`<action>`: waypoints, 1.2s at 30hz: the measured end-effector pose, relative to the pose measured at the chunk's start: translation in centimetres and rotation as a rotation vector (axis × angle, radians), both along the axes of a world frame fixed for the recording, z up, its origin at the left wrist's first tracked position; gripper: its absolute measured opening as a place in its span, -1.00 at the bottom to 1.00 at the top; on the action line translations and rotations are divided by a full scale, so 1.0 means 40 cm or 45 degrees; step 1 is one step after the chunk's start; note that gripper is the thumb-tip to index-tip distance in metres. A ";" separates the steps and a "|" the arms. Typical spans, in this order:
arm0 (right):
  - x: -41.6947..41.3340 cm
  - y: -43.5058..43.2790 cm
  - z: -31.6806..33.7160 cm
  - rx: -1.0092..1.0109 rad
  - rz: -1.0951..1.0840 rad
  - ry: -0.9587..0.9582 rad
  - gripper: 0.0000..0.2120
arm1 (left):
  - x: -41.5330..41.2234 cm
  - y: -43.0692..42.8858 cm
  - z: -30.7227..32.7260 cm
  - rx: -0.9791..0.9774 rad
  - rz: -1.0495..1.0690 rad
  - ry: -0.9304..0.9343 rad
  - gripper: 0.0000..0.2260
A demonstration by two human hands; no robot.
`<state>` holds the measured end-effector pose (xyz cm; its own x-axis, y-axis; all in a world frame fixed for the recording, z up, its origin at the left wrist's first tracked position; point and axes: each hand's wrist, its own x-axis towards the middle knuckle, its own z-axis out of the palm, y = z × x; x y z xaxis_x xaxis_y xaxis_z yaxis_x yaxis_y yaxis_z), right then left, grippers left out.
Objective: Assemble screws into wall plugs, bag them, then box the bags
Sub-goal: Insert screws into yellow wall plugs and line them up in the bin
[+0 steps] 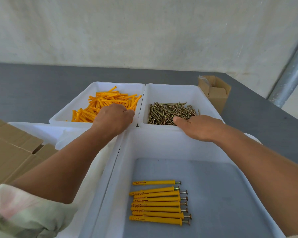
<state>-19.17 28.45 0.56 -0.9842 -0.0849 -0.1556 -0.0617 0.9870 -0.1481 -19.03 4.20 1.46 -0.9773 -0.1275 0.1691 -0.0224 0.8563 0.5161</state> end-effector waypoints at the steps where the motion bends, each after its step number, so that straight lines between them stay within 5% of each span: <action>1: -0.002 0.001 -0.001 0.001 -0.003 -0.004 -0.30 | 0.002 0.001 0.006 0.055 0.002 0.019 -0.70; 6: -0.012 0.004 -0.001 -0.017 -0.019 -0.044 -0.31 | 0.010 0.010 0.027 0.331 0.048 0.142 -0.78; 15: -0.001 -0.003 0.007 -0.090 0.028 0.017 -0.36 | 0.025 0.020 0.043 0.403 -0.006 0.447 -0.82; 19: 0.006 -0.001 0.014 -0.167 0.075 0.041 -0.43 | 0.023 0.027 0.052 0.506 -0.052 0.545 -0.68; 27: 0.014 0.019 0.036 -0.499 0.106 0.132 -0.61 | 0.043 0.054 0.070 1.225 -0.236 0.129 -0.81; 32: 0.021 0.015 0.045 -0.708 0.134 0.144 -0.92 | 0.055 0.063 0.065 1.258 -0.353 -0.097 -0.81; 36: 0.019 0.005 0.055 -0.720 0.158 0.233 -0.74 | 0.056 0.062 0.053 1.202 -0.409 -0.197 -0.83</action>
<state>-18.39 28.65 2.75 -0.9682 -0.2204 0.1181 -0.2451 0.7424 -0.6235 -16.80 6.69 3.58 -0.9916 0.1294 0.0036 0.0135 0.0762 0.9970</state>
